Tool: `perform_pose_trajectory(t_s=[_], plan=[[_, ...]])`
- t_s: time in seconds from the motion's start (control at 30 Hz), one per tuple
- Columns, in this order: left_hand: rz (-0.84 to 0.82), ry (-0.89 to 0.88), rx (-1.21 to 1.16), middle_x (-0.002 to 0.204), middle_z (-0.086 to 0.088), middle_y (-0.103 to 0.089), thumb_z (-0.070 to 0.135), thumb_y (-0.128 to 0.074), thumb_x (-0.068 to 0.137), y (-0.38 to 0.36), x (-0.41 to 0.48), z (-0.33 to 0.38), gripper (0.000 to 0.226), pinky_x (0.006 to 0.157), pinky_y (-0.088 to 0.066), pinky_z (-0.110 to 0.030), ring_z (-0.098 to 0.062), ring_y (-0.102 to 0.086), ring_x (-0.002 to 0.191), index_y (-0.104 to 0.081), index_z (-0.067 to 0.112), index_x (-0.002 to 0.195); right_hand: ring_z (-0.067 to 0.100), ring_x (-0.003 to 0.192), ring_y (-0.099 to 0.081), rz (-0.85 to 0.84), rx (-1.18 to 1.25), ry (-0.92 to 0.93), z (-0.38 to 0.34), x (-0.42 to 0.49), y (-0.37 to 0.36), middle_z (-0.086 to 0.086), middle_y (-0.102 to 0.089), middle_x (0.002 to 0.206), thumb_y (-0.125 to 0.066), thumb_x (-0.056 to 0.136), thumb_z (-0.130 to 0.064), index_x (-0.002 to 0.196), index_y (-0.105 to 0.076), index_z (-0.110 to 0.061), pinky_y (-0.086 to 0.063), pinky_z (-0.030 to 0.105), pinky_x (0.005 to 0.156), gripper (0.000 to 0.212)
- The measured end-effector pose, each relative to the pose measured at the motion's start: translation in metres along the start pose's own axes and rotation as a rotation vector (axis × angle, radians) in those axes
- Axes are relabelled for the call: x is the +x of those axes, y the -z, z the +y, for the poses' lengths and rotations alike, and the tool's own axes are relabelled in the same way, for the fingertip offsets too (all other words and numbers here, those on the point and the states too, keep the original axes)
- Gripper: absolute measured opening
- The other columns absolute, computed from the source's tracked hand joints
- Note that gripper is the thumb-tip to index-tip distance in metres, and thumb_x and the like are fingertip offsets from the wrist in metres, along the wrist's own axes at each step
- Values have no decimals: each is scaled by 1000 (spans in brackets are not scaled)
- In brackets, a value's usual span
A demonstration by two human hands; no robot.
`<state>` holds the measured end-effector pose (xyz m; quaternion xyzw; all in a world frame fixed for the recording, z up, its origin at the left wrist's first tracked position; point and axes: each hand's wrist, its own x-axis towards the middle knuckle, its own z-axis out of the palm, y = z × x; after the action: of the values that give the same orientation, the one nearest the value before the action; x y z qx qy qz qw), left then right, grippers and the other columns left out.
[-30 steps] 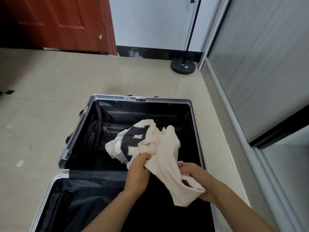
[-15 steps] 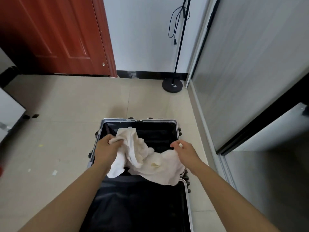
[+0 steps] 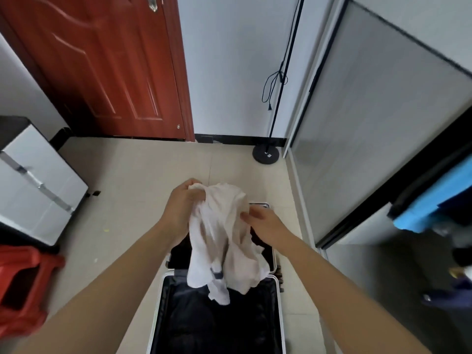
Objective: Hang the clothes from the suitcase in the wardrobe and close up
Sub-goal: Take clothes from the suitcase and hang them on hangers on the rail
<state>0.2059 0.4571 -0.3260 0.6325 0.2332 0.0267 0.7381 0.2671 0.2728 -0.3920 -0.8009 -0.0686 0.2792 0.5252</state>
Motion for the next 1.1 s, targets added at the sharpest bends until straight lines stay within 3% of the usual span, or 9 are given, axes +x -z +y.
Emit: perform_pose_trajectory(t_s=[0.13,0.3,0.47,0.53,0.73,0.83,0.9,1.03,1.1], plan=[[38,-76,131,66,3,-52,3,-46,76,2,-50,90,16,64,-35,-28,-16,-46,70,-57,14,71,16,68,-48,78,-40,78,-99,-72,50,3,-55,72,-58,96,-27,75,-55,-18,-36,29,64,23],[-254,2,259,87,2,-71,47,-58,87,-4,-118,168,31,89,-44,-31,-18,-63,88,-73,20,88,10,67,-57,152,-22,164,-184,-166,97,0,-65,77,-65,88,-40,79,-62,-25,-41,24,65,18],[-456,-125,430,82,-5,-73,32,-73,82,-34,-149,214,25,68,-53,-23,-19,-68,74,-74,7,86,5,57,-59,183,146,196,-210,-225,130,0,-64,74,-62,95,-17,94,-65,-9,-44,15,54,9],[-485,-185,330,89,-14,-71,32,-70,85,-46,-155,228,33,76,-51,-28,-22,-67,80,-69,-1,91,7,63,-61,241,178,197,-212,-240,141,-4,-66,74,-62,95,-20,88,-67,-15,-45,19,61,10],[-572,-399,454,71,1,-53,31,-60,94,-104,-169,261,35,66,-40,-16,-11,-52,66,-55,5,71,13,68,-45,546,-27,321,-210,-271,184,-3,-51,67,-59,97,-28,62,-54,-23,-36,30,71,35],[-562,-455,454,86,-4,-53,37,-53,97,-130,-166,269,40,81,-44,-36,-18,-50,82,-54,-2,88,17,68,-40,448,-77,298,-216,-294,197,0,-45,66,-65,93,-29,58,-52,-24,-32,30,68,38],[-559,-442,440,89,0,-61,35,-48,100,-149,-168,267,31,89,-49,-40,-17,-57,88,-64,12,86,16,65,-49,349,-75,255,-221,-310,203,-2,-53,65,-70,90,-31,58,-56,-22,-37,27,65,36],[-551,-439,364,98,6,-69,42,-50,98,-182,-178,268,27,81,-47,-25,-11,-63,92,-68,21,101,16,87,-72,289,-81,230,-225,-325,215,2,-75,90,-78,83,-27,85,-73,-15,-55,24,80,12],[-599,-498,413,91,11,-70,45,-65,88,-194,-183,270,23,72,-48,-18,-4,-66,86,-67,24,95,10,64,-62,414,-86,252,-225,-324,224,-3,-64,67,-78,82,-21,69,-64,-14,-46,15,62,20]])
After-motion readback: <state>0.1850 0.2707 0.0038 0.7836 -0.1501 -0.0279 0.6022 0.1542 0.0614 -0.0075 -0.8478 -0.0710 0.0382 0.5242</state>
